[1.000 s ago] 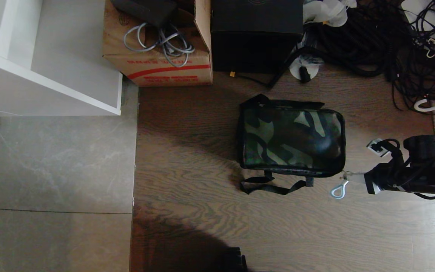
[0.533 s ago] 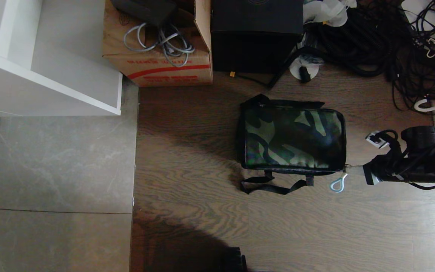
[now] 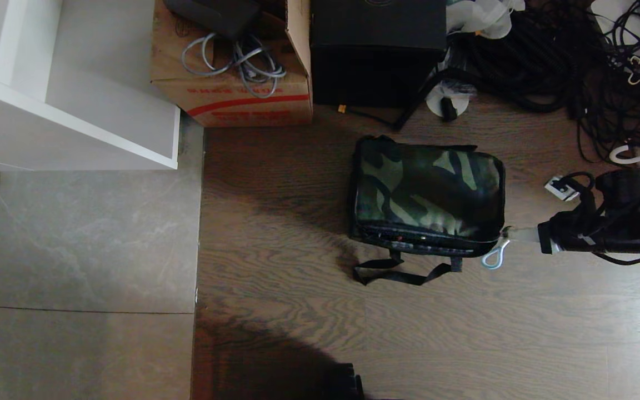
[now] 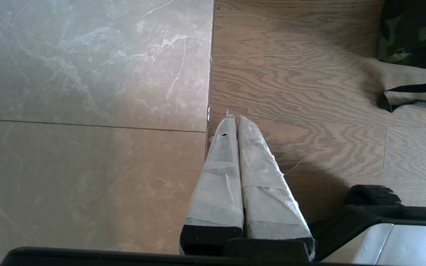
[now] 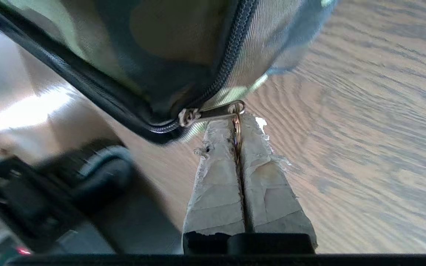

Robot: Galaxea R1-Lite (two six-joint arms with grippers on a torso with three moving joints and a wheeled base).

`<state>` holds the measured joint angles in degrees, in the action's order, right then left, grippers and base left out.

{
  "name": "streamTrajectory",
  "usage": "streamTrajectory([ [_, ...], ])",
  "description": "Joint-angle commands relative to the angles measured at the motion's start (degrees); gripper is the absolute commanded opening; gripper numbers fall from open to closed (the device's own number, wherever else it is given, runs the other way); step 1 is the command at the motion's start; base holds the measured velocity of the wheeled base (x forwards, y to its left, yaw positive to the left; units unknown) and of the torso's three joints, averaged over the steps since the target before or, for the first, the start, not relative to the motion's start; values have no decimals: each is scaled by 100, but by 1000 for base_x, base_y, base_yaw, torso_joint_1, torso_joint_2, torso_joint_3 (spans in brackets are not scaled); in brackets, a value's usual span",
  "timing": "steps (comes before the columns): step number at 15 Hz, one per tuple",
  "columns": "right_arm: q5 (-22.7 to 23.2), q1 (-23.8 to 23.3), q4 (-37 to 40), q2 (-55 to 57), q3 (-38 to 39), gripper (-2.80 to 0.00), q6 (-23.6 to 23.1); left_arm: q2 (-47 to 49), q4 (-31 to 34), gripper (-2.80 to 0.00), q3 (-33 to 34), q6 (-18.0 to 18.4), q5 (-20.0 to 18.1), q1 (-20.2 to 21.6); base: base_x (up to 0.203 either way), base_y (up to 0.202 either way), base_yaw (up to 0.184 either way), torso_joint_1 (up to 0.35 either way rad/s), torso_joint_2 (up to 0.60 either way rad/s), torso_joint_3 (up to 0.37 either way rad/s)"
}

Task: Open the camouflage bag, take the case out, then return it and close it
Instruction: Open the top of the storage box

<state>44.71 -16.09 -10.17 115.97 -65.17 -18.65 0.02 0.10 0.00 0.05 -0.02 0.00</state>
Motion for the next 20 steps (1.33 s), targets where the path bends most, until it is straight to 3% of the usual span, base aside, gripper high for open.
streamTrajectory([
  [1, 125, 10, -20, -92, -57, -280, 124, 6, -1, -280, 0, 4, 2, 0, 0, 0, 0, 0, 0, 0],
  [7, 187, -150, -20, -4, -112, -280, 98, -1, -1, -280, 0, -5, -5, 0, 0, 0, 0, 0, 0, 0],
  [20, 374, -331, -64, 488, -1116, -280, 238, 6, -1, -280, 0, 1, 2, 0, 0, 0, 0, 0, 0, 0],
])
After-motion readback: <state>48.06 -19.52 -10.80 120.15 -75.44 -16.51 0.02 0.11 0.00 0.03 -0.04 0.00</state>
